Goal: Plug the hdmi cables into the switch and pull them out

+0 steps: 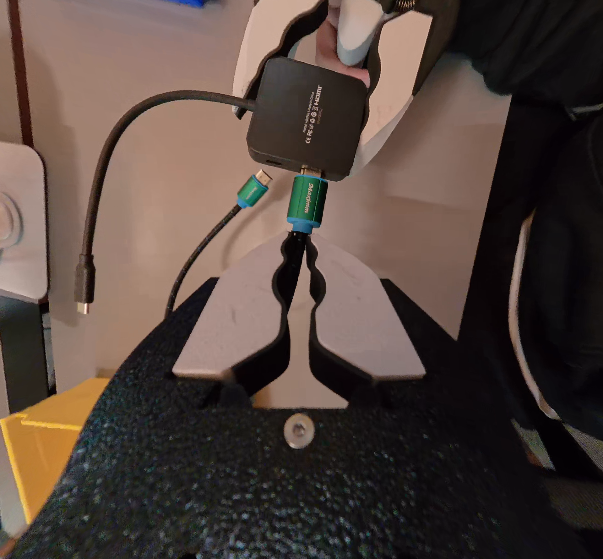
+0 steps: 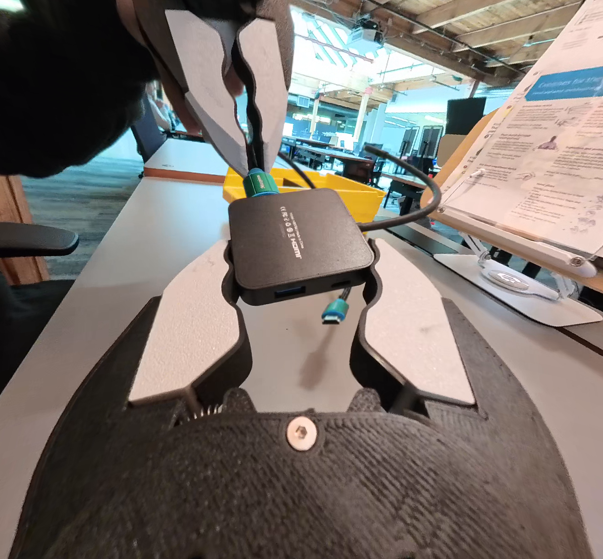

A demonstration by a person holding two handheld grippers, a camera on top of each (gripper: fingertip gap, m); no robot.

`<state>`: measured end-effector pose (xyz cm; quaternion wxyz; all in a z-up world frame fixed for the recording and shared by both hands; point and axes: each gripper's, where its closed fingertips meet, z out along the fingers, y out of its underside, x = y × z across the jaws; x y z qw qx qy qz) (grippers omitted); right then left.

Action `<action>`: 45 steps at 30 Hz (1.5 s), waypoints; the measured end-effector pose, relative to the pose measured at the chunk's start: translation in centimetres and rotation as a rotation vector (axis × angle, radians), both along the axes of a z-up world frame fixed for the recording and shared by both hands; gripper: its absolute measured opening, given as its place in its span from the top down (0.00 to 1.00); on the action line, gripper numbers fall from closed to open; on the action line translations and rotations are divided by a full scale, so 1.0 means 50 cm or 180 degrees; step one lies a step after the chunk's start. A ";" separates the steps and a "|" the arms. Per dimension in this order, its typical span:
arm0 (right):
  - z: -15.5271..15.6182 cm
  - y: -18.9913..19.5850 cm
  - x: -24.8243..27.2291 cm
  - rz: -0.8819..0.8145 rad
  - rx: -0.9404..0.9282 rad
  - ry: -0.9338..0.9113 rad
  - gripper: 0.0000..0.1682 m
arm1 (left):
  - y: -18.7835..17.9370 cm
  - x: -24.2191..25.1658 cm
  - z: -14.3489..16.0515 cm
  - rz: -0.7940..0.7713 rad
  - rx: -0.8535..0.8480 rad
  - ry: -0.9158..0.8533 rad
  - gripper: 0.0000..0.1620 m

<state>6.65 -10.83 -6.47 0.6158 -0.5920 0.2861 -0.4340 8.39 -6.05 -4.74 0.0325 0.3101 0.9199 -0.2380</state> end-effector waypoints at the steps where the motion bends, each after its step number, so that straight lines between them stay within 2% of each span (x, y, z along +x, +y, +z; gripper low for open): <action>1: 0.007 -0.003 -0.002 -0.0014 0.0039 -0.0040 0.54 | -0.004 -0.001 0.004 -0.0056 -0.0156 0.0054 0.96; 6: 0.023 -0.011 -0.009 -0.0018 0.0155 -0.0158 0.54 | -0.015 -0.014 0.029 -0.0183 -0.0813 0.0337 0.93; 10: 0.021 -0.013 -0.007 -0.0050 0.0121 -0.0151 0.54 | -0.013 -0.023 0.037 -0.0232 -0.0937 0.0695 0.88; 13: 0.023 -0.005 -0.009 0.0004 0.0113 -0.0176 0.54 | -0.017 -0.004 0.027 -0.0253 -0.0985 0.0538 0.80; 15: 0.026 -0.002 -0.010 0.0034 0.0132 -0.0203 0.54 | -0.016 -0.006 0.016 -0.0321 -0.0917 0.0495 0.78; 19: 0.022 0.001 -0.008 0.0032 0.0087 -0.0175 0.54 | -0.022 -0.023 0.010 -0.0406 -0.0913 0.0596 0.87; 31: 0.031 0.000 -0.013 0.0068 0.0156 -0.0249 0.54 | -0.015 -0.018 -0.001 -0.0372 -0.0826 0.0777 0.86; 33: 0.035 0.000 -0.017 0.0103 0.0199 -0.0284 0.54 | -0.017 -0.023 0.006 -0.0450 -0.0916 0.0771 0.92; 35: 0.041 0.003 -0.021 0.0137 0.0208 -0.0345 0.54 | -0.016 -0.028 0.014 -0.0563 -0.1010 0.0752 0.93; 43: 0.048 -0.001 -0.024 0.0130 0.0265 -0.0403 0.54 | -0.020 -0.036 0.021 -0.0482 -0.1137 0.1038 0.91; 45: 0.048 -0.003 -0.023 0.0103 0.0264 -0.0401 0.54 | -0.022 -0.040 0.028 -0.0477 -0.1194 0.1139 0.86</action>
